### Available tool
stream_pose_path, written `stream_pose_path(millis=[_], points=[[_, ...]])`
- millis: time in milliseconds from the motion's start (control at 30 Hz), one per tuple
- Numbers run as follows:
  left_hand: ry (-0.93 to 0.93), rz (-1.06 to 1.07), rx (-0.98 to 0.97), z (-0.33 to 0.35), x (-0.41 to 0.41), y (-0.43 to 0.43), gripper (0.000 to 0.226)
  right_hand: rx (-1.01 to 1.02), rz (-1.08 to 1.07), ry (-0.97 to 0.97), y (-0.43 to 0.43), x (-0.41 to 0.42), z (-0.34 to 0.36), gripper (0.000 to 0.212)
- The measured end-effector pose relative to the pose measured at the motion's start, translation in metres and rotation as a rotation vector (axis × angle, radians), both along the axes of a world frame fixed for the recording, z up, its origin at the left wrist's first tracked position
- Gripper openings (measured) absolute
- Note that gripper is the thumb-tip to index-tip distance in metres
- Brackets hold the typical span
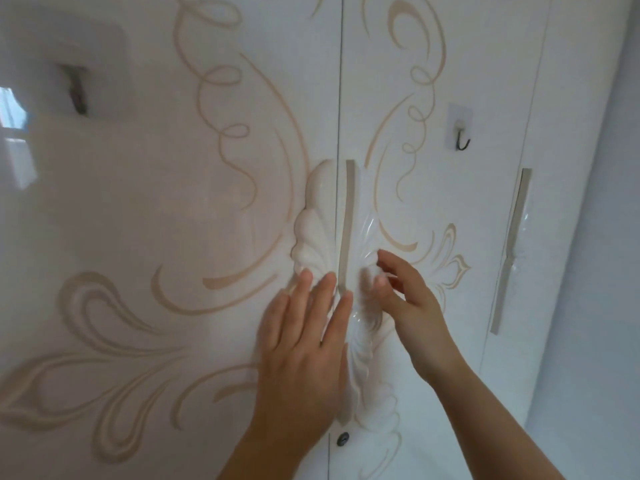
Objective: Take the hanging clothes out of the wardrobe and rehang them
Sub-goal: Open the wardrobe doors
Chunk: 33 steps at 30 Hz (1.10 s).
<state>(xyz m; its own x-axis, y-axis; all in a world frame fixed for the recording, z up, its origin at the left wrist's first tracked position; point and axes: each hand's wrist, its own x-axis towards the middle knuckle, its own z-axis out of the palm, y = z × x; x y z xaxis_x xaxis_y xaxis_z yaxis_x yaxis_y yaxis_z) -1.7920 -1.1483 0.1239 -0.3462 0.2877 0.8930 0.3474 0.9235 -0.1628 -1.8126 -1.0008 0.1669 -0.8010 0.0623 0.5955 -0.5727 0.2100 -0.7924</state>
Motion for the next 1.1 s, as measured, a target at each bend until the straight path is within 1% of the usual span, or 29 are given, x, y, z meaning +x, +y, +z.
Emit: stream_pose_path(millis=[33, 100, 233, 400, 467, 567, 667, 700, 767, 833, 867, 933, 1000, 1067, 1100], points=[[0.007, -0.011, -0.005, -0.001, -0.001, 0.0, 0.053, -0.025, 0.01, -0.013, 0.0, 0.0, 0.0, 0.025], [0.029, -0.032, -0.001, -0.003, -0.004, 0.0, 0.053, -0.067, 0.047, -0.012, -0.001, 0.002, 0.002, 0.023], [0.036, -0.074, 0.049, -0.006, -0.005, 0.001, 0.053, -0.132, 0.085, -0.042, 0.001, 0.006, 0.005, 0.034], [0.037, -0.096, 0.081, -0.005, 0.001, 0.002, 0.047, -0.136, 0.082, -0.07, 0.004, 0.013, 0.01, 0.029], [0.019, -0.105, 0.118, -0.004, 0.004, 0.003, 0.049, -0.141, 0.085, -0.067, 0.008, 0.02, 0.01, 0.031], [-0.066, -0.128, 0.221, 0.001, 0.015, 0.01, 0.056, -0.154, 0.087, -0.049, 0.021, 0.035, 0.007, 0.032], [-0.28, -0.205, 0.257, 0.008, 0.03, 0.032, 0.066, -0.16, 0.106, -0.052, 0.039, 0.054, 0.007, 0.029], [-0.348, -0.266, 0.282, 0.008, 0.035, 0.042, 0.068, -0.164, 0.115, -0.059, 0.046, 0.06, 0.007, 0.028], [-0.428, -0.435, 0.426, 0.005, 0.043, 0.064, 0.07, -0.173, 0.137, -0.079, 0.061, 0.073, 0.007, 0.029], [-0.494, -0.595, 0.534, 0.001, 0.053, 0.082, 0.069, -0.174, 0.148, -0.111, 0.078, 0.086, 0.009, 0.036], [-0.485, -0.64, 0.55, -0.001, 0.058, 0.089, 0.069, -0.15, 0.142, -0.121, 0.086, 0.093, 0.01, 0.038], [-0.44, -0.697, 0.532, -0.006, 0.067, 0.101, 0.069, -0.027, 0.072, -0.095, 0.103, 0.107, 0.013, 0.033], [-0.363, -0.716, 0.495, -0.009, 0.073, 0.115, 0.073, 0.124, -0.074, 0.018, 0.119, 0.121, 0.018, 0.03], [-0.374, -0.689, 0.506, -0.009, 0.084, 0.129, 0.078, 0.208, -0.206, 0.141, 0.131, 0.137, 0.029, 0.028], [-0.388, -0.682, 0.51, -0.009, 0.089, 0.136, 0.08, 0.287, -0.275, 0.215, 0.136, 0.144, 0.035, 0.028]])
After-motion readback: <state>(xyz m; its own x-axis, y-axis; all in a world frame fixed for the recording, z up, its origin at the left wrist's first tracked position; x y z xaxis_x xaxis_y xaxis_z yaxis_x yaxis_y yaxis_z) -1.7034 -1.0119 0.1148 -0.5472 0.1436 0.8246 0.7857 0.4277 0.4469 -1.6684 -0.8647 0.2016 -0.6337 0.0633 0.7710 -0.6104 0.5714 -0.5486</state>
